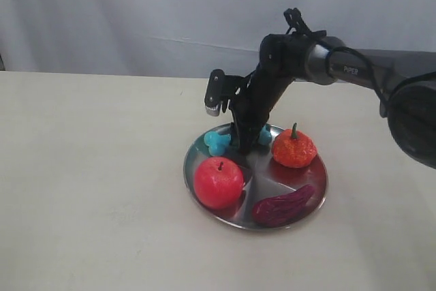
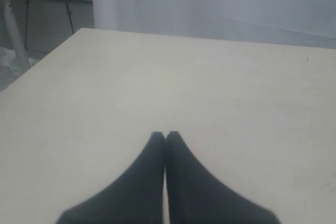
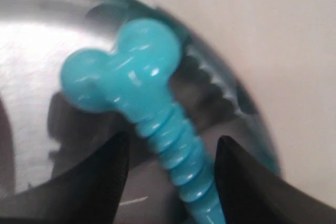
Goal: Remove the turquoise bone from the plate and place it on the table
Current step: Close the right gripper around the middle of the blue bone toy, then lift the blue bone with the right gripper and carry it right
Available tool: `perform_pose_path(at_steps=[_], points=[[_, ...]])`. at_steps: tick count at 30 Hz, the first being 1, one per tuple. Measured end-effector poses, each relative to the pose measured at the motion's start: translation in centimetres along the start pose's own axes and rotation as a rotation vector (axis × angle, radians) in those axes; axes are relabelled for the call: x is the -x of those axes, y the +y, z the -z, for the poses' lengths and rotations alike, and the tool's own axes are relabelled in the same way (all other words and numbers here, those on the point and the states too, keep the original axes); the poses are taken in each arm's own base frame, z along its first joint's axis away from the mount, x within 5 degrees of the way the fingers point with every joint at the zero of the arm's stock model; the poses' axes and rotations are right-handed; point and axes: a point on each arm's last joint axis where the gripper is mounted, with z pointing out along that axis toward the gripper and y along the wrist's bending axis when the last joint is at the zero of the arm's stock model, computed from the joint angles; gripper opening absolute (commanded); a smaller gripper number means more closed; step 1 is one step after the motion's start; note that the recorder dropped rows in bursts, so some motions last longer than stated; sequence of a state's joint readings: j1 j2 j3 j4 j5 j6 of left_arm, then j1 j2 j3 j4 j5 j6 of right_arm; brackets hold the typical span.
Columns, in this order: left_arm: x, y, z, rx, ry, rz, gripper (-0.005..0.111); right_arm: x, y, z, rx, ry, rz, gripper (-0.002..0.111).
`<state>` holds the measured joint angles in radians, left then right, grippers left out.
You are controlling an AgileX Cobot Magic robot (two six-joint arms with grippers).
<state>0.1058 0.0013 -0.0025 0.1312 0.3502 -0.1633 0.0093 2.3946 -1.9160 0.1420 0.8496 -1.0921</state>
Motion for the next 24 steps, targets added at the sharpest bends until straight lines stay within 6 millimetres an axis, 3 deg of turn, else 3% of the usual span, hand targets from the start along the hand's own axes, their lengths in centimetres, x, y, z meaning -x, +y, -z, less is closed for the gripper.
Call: perform_pose_path(at_steps=[10, 12, 18, 24], points=[[0.00, 0.00, 0.00, 0.000, 0.000, 0.000, 0.000, -0.16, 0.12, -0.35, 0.008, 0.010, 0.006, 0.048], [0.00, 0.00, 0.00, 0.000, 0.000, 0.000, 0.000, -0.15, 0.11, -0.35, 0.007, 0.009, 0.006, 0.041], [0.00, 0.00, 0.00, 0.000, 0.000, 0.000, 0.000, -0.11, -0.06, -0.38, -0.014, 0.002, 0.011, 0.000], [0.00, 0.00, 0.00, 0.000, 0.000, 0.000, 0.000, -0.02, -0.23, -0.38, -0.033, -0.009, -0.038, 0.000]])
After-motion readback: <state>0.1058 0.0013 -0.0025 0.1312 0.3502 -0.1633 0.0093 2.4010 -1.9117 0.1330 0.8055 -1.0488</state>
